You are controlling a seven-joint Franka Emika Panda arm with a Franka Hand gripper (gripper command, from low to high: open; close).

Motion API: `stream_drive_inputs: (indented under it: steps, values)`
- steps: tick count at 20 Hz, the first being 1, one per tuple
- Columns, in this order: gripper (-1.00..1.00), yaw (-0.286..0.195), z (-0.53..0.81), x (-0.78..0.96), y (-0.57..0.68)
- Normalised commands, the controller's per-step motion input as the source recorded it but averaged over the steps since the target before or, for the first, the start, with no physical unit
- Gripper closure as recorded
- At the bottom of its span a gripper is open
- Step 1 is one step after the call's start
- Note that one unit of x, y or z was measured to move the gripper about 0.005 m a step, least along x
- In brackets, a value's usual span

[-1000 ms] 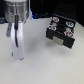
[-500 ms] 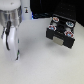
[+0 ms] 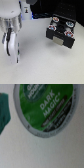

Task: Open the kcup holder, insert the kcup into the holder, and close the kcup holder

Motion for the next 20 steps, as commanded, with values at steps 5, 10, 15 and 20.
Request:
stream_drive_inputs:
  steps: [5, 10, 15, 20]
  values:
    - [1.0, -0.155, -0.15, -0.05, -0.23]
    - [1.0, -0.025, 0.0, -0.01, -0.03]
    - [1.0, 0.0, 0.0, 0.0, 0.0]
    - [1.0, 0.0, 0.78, 0.0, 0.31]
